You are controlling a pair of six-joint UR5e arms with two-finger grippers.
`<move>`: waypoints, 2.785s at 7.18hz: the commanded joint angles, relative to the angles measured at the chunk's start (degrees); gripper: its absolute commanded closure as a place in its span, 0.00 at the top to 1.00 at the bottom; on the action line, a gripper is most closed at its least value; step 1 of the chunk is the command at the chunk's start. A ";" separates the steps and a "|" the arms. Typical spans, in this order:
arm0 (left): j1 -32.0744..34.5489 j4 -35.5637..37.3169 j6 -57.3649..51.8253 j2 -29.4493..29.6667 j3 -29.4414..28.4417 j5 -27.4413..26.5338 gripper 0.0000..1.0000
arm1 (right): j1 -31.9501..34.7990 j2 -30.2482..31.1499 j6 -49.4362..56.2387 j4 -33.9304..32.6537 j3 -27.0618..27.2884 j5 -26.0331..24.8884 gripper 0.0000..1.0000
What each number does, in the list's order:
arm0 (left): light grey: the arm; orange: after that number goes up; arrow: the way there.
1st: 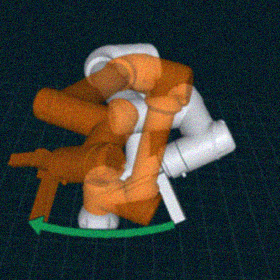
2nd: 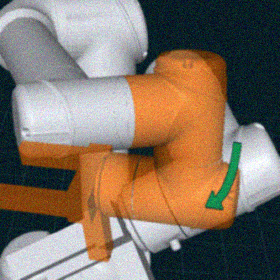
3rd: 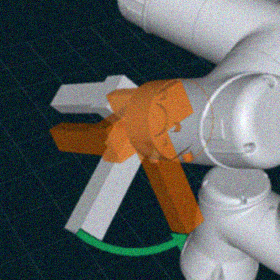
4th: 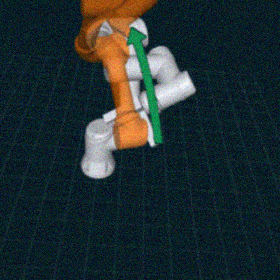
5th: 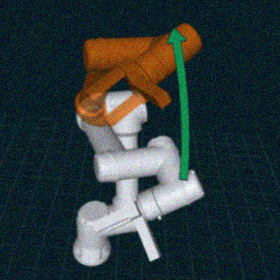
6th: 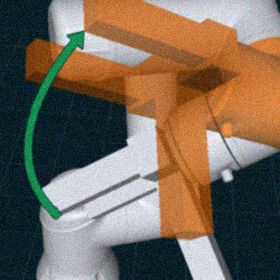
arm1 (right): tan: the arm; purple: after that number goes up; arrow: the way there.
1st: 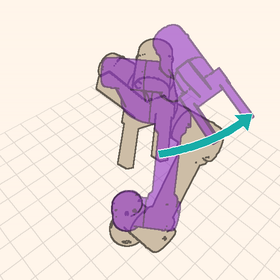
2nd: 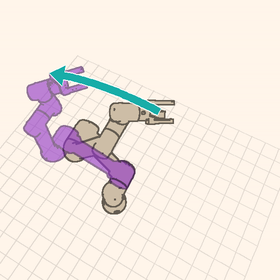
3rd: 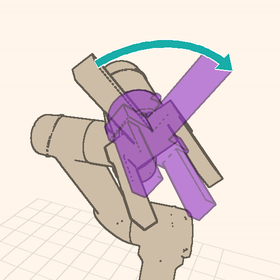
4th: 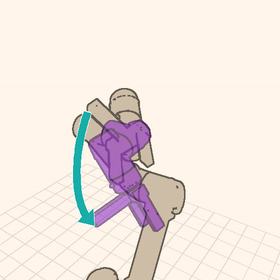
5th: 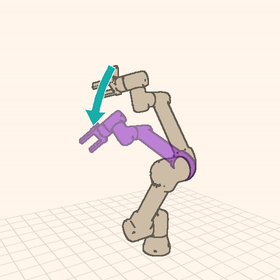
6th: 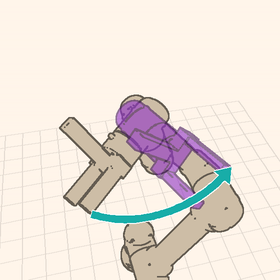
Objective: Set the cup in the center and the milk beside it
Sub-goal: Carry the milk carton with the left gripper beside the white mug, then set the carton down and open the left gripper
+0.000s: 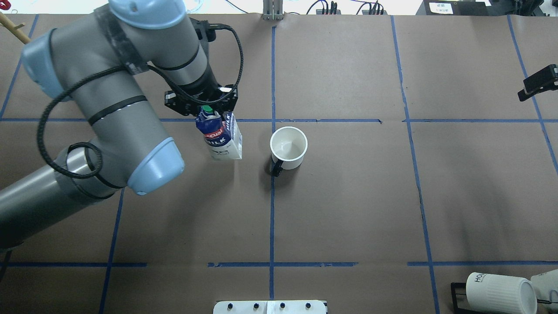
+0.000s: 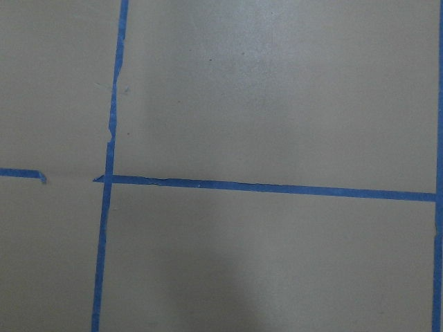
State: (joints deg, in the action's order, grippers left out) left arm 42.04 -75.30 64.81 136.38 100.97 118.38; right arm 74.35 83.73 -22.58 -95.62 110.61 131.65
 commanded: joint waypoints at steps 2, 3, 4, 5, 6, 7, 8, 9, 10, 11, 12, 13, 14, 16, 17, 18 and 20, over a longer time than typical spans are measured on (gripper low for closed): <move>-1.95 -3.51 2.51 4.93 -6.99 -0.08 0.07 | 0.18 0.03 0.08 -0.01 -0.04 0.01 1.00; -1.96 -5.54 2.60 6.08 -10.06 -0.08 0.07 | 0.18 -0.06 0.08 -0.01 -0.04 -0.08 1.00; -2.05 -6.34 2.60 6.09 -10.79 -0.08 0.07 | 0.18 -0.06 -0.01 -0.01 -0.04 -0.08 1.00; -2.05 -6.35 2.60 6.00 -10.71 -0.17 0.08 | 0.18 -0.06 -0.01 -0.01 -0.04 -0.08 1.00; -2.05 -6.35 2.60 5.91 -10.71 -1.13 0.12 | 0.09 -0.15 -0.01 -0.01 -0.04 -0.08 1.00; -2.05 -6.35 2.60 5.83 -10.71 -1.40 0.58 | 0.18 -0.15 -0.10 -0.01 -0.04 -0.08 1.00; -2.05 -6.26 2.60 5.83 -10.27 -1.66 1.00 | 0.18 -0.15 -0.10 -0.01 -0.04 -0.08 1.00; -2.05 -6.18 2.69 5.74 -10.01 -1.66 1.00 | 0.18 -0.24 -0.10 -0.01 -0.04 -0.08 1.00; -2.05 -6.09 2.87 5.82 -9.92 -1.66 1.00 | 0.18 -0.24 -0.10 0.08 -0.04 -0.08 1.00; -2.05 -5.74 2.87 5.83 -9.92 -1.66 1.00 | 0.18 -0.24 -0.10 0.08 -0.04 -0.17 1.00; -1.97 -5.65 2.87 6.09 -9.83 -1.40 1.00 | 0.09 -0.32 -0.10 -0.01 -0.04 -0.17 1.00; -1.88 -4.95 2.87 6.09 -8.79 -1.14 1.00 | 0.18 -0.41 -0.01 0.08 -0.04 -0.08 1.00; -1.35 -1.03 2.52 5.83 -5.29 -1.14 1.00 | 0.18 -0.33 0.16 0.08 -0.04 -0.08 1.00; 1.10 5.32 -1.59 1.82 4.26 -0.96 1.00 | 0.70 0.37 0.51 -0.01 -0.21 0.35 1.00; 3.55 5.43 -6.40 -5.61 11.45 -0.27 1.00 | 2.18 2.12 3.30 0.08 -0.30 1.66 1.00; 8.10 5.43 -14.80 -12.74 15.70 2.79 1.00 | 6.64 3.35 10.03 -0.01 -3.09 4.29 1.00; 17.41 4.64 -33.25 -25.31 17.50 8.41 1.00 | 13.77 7.83 25.67 0.17 -9.51 7.39 1.00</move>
State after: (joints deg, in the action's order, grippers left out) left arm 53.70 -70.22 42.49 119.02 116.98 123.49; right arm 83.99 88.95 -5.77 -95.54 104.58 137.71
